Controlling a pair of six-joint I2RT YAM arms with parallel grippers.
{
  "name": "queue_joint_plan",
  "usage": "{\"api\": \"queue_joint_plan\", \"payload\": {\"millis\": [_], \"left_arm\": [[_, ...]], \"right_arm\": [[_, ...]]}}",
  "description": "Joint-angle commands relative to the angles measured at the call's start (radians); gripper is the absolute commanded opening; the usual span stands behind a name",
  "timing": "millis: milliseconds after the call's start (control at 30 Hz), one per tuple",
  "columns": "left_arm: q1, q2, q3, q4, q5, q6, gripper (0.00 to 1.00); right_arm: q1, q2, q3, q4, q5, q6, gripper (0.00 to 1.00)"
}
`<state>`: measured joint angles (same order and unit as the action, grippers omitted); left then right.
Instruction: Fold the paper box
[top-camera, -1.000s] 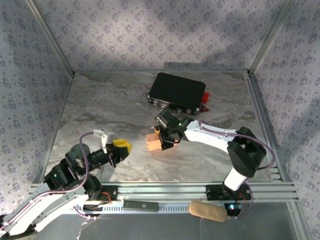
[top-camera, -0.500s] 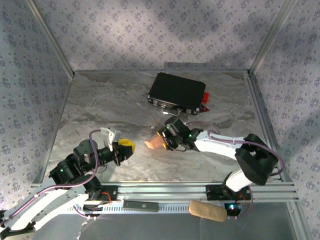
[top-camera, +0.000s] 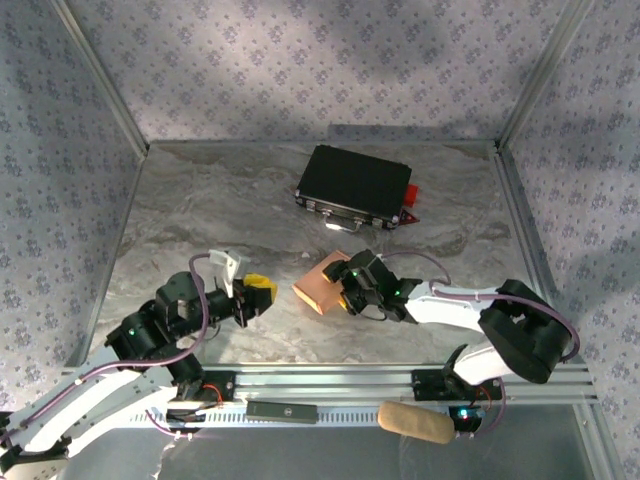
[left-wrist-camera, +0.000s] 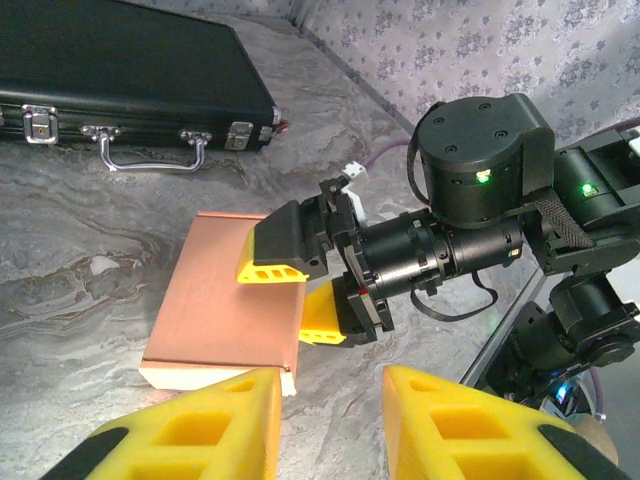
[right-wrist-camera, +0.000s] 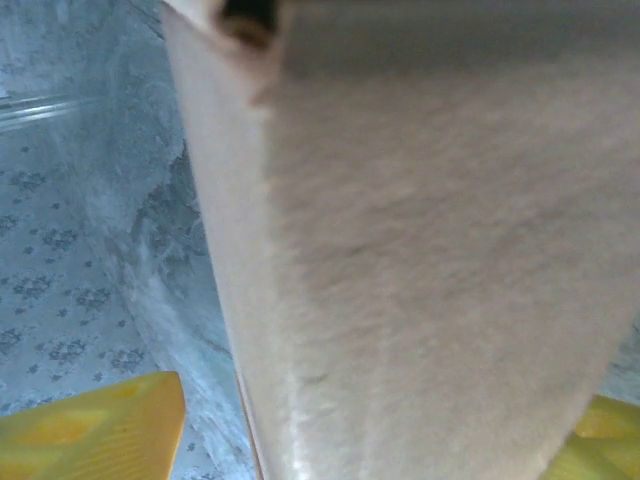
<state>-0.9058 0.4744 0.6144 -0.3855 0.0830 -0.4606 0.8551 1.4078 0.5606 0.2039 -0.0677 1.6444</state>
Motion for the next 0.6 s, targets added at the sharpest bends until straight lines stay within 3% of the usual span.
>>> {"api": "queue_joint_plan", "payload": {"millis": [0, 200, 433, 467, 533, 567], "left_arm": [[-0.01, -0.003, 0.05, 0.02, 0.011, 0.005, 0.32], [-0.011, 0.012, 0.059, 0.006, 0.012, -0.008, 0.32], [-0.011, 0.027, 0.061, -0.006, 0.016, -0.023, 0.31], [-0.011, 0.027, 0.06, -0.006, 0.012, -0.025, 0.31], [-0.011, 0.03, 0.064, -0.012, 0.004, -0.03, 0.32], [-0.011, 0.036, 0.071, -0.024, -0.008, -0.038, 0.33]], "right_arm": [[-0.003, -0.009, 0.065, -0.142, -0.009, -0.021, 0.8], [-0.005, -0.045, 0.088, -0.297, 0.011, -0.017, 0.83], [-0.03, -0.217, 0.106, -0.514, 0.152, -0.109, 0.84], [-0.039, -0.248, 0.108, -0.543, 0.172, -0.127, 0.86], [-0.061, -0.31, 0.114, -0.583, 0.207, -0.198, 0.99], [-0.083, -0.342, 0.114, -0.591, 0.223, -0.267, 0.99]]}}
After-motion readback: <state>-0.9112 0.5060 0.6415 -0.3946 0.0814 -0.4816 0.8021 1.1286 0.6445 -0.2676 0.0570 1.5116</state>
